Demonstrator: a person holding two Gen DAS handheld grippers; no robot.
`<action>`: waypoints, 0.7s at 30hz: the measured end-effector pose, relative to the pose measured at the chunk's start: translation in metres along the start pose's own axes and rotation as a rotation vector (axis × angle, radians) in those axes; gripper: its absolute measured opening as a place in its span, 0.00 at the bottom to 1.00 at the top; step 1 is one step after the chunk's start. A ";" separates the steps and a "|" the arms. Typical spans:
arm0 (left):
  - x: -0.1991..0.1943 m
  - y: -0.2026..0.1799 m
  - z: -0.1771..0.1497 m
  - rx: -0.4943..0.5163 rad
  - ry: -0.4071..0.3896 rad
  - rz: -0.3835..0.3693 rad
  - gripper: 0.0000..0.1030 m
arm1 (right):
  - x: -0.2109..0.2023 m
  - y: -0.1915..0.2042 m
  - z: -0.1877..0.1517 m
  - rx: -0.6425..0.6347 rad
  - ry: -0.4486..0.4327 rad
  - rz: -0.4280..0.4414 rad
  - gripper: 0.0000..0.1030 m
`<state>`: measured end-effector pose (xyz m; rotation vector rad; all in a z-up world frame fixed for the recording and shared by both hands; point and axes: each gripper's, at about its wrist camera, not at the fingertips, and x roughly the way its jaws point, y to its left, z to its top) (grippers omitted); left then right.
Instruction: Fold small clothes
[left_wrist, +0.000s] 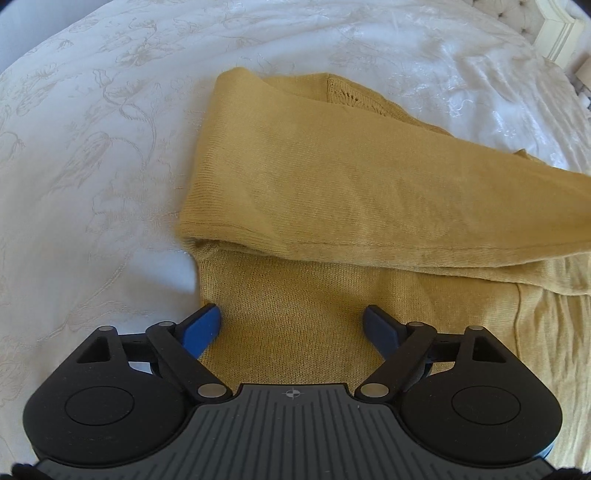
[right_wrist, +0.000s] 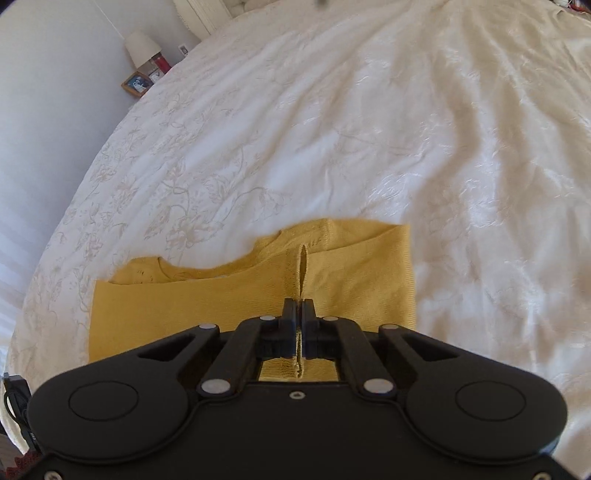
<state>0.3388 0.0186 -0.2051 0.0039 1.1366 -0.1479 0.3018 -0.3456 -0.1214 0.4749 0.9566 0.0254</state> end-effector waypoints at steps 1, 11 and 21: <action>0.000 0.000 0.000 0.001 -0.001 0.001 0.82 | 0.001 -0.005 0.001 0.002 0.007 -0.027 0.07; -0.009 0.003 0.001 -0.001 0.002 -0.017 0.81 | 0.037 -0.020 -0.013 0.029 0.104 -0.049 0.42; -0.042 0.004 0.003 0.032 -0.082 -0.023 0.81 | 0.054 -0.025 -0.020 0.020 0.125 -0.089 0.52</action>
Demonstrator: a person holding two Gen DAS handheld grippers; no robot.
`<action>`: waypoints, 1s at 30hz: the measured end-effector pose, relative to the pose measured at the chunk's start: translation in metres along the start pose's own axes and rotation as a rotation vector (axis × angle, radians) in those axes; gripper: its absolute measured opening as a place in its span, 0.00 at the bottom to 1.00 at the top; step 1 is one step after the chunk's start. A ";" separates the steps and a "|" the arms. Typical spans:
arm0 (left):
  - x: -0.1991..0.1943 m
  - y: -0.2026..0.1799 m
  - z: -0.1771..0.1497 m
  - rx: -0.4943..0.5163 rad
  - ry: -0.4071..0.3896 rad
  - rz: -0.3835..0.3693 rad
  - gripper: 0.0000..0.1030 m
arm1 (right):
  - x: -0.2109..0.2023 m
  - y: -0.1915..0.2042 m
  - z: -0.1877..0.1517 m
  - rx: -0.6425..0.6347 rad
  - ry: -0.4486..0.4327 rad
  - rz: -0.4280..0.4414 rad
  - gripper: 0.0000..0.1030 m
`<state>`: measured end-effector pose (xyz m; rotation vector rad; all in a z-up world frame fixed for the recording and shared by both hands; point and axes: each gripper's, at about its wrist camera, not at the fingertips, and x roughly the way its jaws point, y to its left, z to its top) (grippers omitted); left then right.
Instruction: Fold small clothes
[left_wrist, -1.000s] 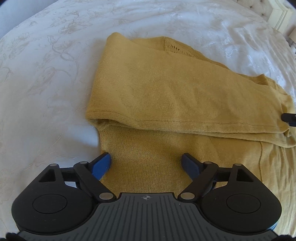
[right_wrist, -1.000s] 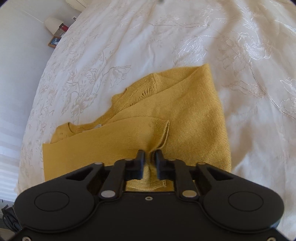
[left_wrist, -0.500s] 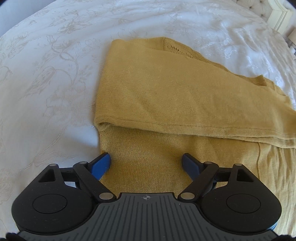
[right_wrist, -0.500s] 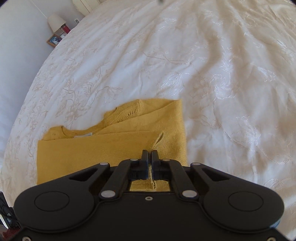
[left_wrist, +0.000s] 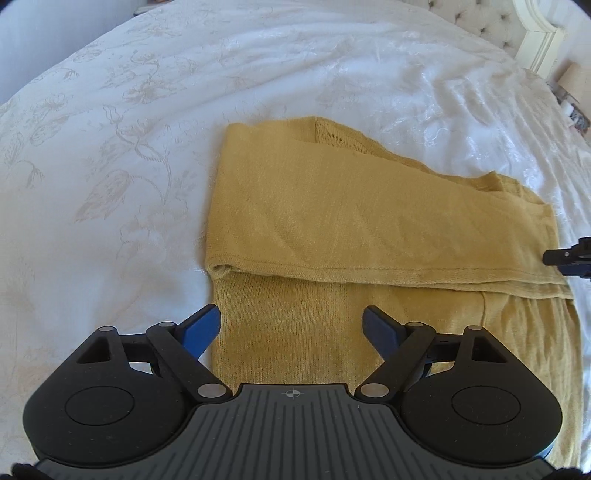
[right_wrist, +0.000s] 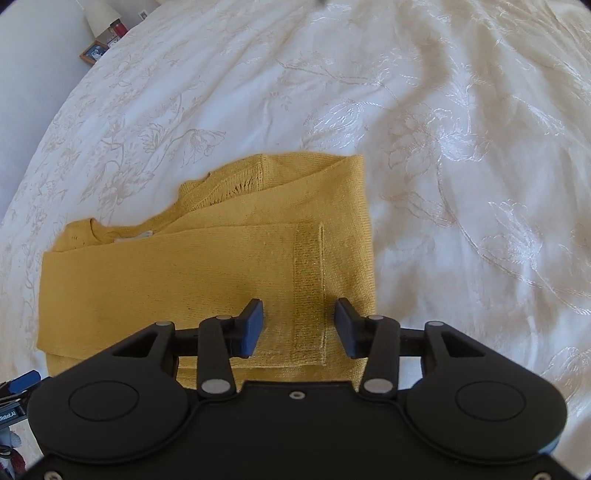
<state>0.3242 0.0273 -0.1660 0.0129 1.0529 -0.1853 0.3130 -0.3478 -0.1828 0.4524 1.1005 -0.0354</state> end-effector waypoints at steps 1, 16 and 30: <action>-0.002 0.000 0.002 0.005 -0.008 0.003 0.81 | 0.001 0.000 0.000 -0.004 0.006 0.009 0.48; 0.017 -0.004 0.061 0.090 -0.101 0.073 0.81 | -0.014 0.003 0.010 -0.098 -0.032 -0.066 0.20; 0.068 0.041 0.068 0.013 0.047 0.145 0.88 | -0.001 -0.016 -0.006 -0.083 -0.008 -0.161 0.70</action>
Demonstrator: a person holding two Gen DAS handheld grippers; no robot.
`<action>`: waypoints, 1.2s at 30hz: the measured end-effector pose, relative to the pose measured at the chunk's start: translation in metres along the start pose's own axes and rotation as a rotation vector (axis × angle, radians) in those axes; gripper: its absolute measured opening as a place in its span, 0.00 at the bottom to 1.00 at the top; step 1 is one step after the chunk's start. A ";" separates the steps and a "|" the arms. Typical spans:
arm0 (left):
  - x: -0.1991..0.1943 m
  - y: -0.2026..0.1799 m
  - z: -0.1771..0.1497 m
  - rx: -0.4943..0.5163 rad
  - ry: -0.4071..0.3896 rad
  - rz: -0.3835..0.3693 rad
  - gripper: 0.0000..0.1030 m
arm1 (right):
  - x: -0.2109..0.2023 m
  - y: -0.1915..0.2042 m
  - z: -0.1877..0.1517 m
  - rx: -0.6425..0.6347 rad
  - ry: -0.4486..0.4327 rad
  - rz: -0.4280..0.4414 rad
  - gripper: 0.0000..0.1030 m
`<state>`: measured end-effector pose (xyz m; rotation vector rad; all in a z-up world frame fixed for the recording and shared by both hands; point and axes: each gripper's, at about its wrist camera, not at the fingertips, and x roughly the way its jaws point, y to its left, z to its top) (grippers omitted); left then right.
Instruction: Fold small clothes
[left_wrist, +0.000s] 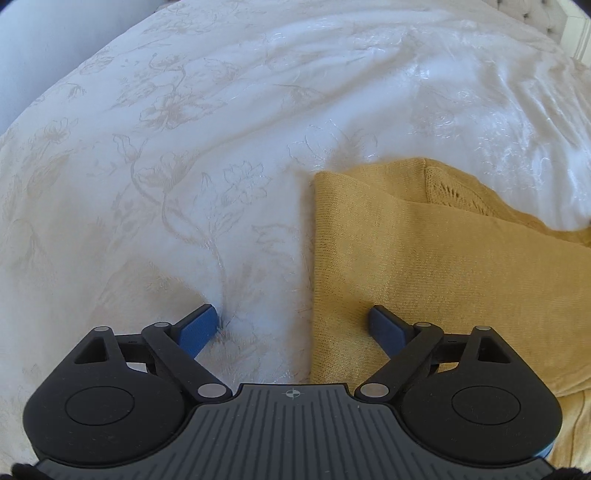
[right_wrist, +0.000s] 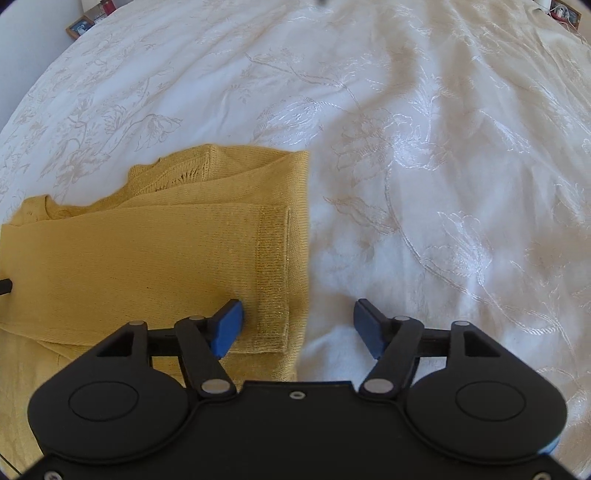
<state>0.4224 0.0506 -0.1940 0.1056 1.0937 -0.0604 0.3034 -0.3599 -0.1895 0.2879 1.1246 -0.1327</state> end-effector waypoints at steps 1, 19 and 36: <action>-0.001 0.000 0.000 -0.001 -0.001 -0.003 0.88 | 0.000 -0.001 -0.001 0.001 0.000 -0.003 0.72; -0.084 -0.017 -0.076 0.006 0.017 -0.172 1.00 | -0.061 0.009 -0.062 0.037 -0.012 0.121 0.99; -0.155 -0.042 -0.173 0.039 0.040 -0.188 1.00 | -0.116 0.037 -0.160 -0.035 0.033 0.201 0.99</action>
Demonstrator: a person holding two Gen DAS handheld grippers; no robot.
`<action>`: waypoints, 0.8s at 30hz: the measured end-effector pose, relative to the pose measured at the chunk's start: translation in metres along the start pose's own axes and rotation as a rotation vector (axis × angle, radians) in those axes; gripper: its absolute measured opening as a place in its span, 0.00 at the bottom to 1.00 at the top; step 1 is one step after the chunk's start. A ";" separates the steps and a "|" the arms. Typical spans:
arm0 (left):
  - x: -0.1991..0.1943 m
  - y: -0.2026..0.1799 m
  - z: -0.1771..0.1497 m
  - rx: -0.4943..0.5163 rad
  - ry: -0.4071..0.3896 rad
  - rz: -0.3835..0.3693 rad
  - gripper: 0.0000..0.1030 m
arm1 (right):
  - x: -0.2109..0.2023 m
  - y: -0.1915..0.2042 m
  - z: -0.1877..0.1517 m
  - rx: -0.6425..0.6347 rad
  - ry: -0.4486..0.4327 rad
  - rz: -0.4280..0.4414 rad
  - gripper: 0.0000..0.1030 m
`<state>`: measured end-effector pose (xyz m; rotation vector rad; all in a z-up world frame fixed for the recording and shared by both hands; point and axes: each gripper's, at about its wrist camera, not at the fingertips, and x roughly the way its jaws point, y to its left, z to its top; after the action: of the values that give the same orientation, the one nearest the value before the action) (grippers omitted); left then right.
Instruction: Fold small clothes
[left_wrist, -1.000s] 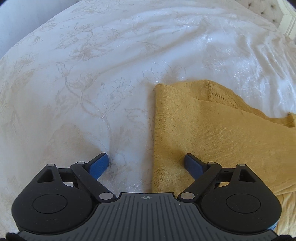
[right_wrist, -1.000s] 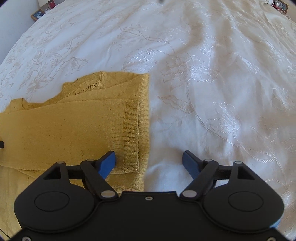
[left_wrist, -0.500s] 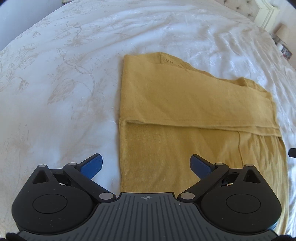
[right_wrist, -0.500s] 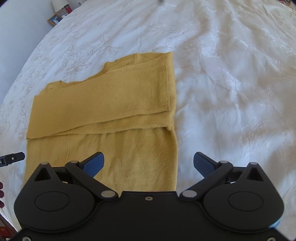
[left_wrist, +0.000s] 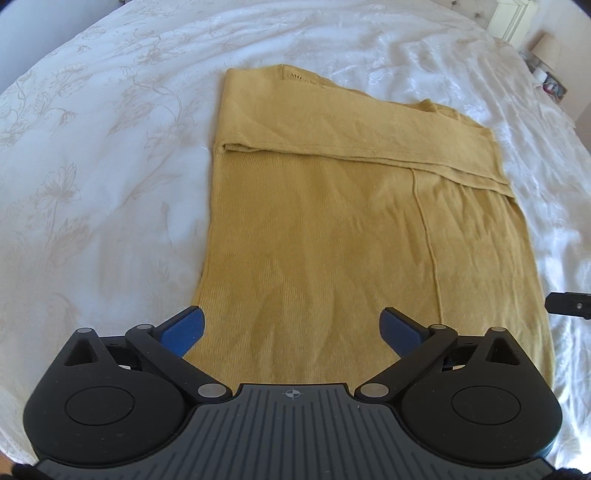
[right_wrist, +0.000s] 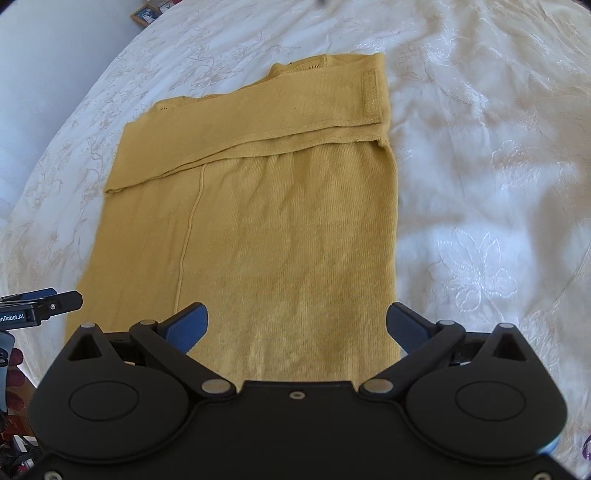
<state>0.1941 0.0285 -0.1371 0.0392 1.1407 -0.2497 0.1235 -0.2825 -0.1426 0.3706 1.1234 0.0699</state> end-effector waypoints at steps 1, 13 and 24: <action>-0.003 -0.001 -0.004 0.000 -0.001 0.005 1.00 | -0.002 -0.001 -0.003 -0.001 0.000 0.002 0.99; -0.035 -0.010 -0.062 -0.035 0.004 0.053 1.00 | -0.031 -0.024 -0.052 -0.018 0.000 0.034 0.99; -0.043 -0.014 -0.091 0.007 0.010 0.018 1.00 | -0.044 -0.026 -0.092 0.010 -0.002 0.033 0.99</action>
<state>0.0929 0.0364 -0.1351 0.0567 1.1495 -0.2375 0.0190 -0.2940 -0.1475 0.3978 1.1165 0.0931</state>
